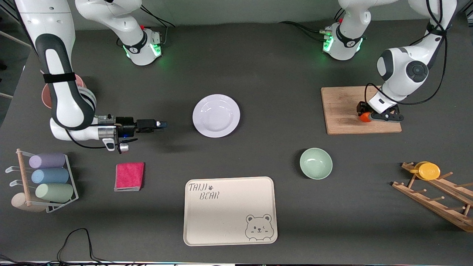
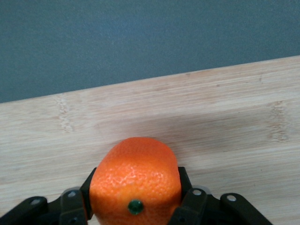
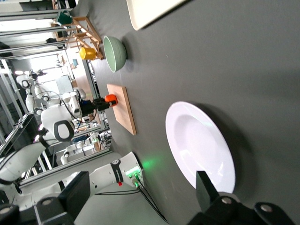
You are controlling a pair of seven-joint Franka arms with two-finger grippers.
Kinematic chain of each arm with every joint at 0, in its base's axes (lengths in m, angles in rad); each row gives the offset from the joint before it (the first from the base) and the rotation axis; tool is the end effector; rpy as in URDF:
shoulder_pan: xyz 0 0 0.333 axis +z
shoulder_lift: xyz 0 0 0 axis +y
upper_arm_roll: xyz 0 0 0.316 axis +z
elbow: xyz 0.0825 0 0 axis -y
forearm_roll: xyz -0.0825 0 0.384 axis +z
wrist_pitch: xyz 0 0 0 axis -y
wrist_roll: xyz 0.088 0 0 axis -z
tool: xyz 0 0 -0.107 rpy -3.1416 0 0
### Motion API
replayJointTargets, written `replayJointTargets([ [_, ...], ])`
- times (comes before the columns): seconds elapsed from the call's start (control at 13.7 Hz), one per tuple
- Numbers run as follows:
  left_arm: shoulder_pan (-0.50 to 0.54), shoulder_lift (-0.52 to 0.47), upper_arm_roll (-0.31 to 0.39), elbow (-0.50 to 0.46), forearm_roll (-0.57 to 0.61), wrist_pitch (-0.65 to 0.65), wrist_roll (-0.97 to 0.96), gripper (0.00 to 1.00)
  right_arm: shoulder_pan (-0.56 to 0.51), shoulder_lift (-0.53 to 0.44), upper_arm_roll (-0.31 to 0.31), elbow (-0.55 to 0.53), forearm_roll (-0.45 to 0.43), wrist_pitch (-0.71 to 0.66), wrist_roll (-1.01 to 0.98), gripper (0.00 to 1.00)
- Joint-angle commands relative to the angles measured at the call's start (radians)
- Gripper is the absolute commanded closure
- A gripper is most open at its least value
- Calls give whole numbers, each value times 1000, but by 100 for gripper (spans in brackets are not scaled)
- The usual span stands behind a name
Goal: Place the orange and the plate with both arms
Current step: 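Close the left gripper on the orange and lift it off the board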
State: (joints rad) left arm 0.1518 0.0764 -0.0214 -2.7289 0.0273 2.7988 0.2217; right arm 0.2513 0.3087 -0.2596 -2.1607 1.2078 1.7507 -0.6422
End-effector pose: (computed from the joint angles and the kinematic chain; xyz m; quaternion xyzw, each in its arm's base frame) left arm 0.3951 0.0503 0.1989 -0.9983 0.0585 0.0038 0.0031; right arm 0.5197 0.0797 0.2561 -0.8448 0.0339 0.1165 0.5211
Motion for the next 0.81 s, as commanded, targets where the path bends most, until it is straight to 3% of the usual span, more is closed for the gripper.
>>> replayJointTargets([
  [0.0,8,0,0,17,9,-5,1,49,3,-26,-24,-79,35,-5,-112,0],
  [0.15,8,-24,0,63,8,-68,2,51,5,-20,-35,-87,35,-13,-119,0],
  [0.51,8,-210,0,373,0,-691,-1,51,-15,55,-43,-79,55,-33,-178,0],
  [0.73,6,-224,-3,540,-3,-884,-21,51,-17,90,-61,-57,53,-27,-165,0],
])
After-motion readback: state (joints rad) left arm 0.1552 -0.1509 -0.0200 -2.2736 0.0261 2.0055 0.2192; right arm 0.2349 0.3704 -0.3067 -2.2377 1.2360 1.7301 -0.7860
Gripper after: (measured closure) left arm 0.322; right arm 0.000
